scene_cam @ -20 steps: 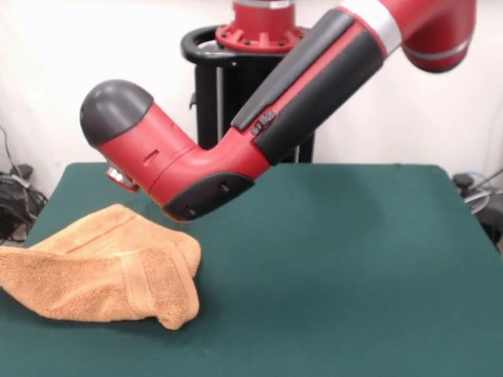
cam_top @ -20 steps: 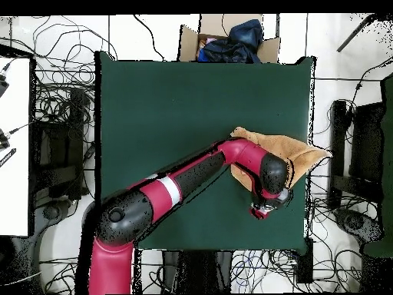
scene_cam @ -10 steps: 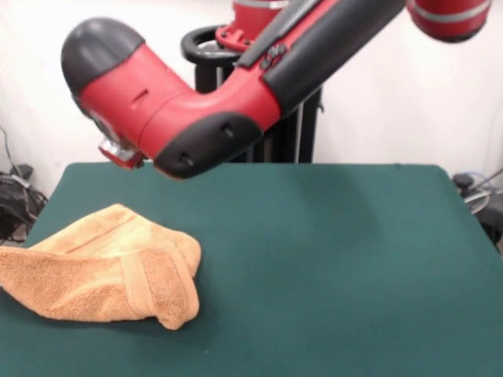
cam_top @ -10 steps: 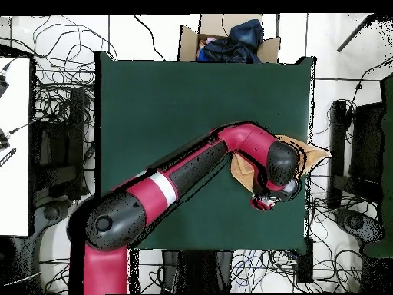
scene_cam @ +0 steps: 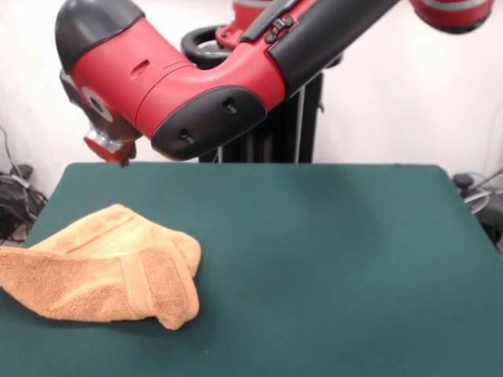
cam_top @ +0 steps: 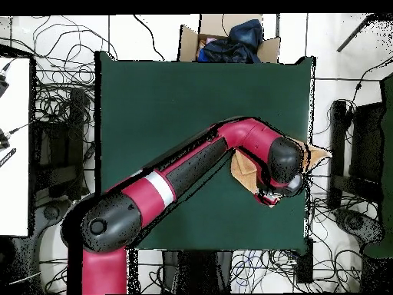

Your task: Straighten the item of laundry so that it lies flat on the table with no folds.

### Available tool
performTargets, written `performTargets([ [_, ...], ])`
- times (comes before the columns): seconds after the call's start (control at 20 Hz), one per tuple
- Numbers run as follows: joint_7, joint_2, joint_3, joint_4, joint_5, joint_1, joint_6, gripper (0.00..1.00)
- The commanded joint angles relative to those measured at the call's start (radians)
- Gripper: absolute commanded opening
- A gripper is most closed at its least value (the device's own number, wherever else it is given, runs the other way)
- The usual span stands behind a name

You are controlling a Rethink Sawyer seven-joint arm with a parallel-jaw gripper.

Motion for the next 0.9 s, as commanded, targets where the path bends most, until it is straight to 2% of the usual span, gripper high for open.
performTargets([
  [0.05, 0.142, 0.021, 0.072, -0.095, 0.066, -0.018, 0.129, 0.0],
  [0.4, 0.134, 0.009, 0.1, -0.107, 0.121, -0.024, 0.246, 0.0],
  [0.9, 0.061, -0.041, 0.169, -0.1, 0.237, -0.04, 0.326, 0.0],
])
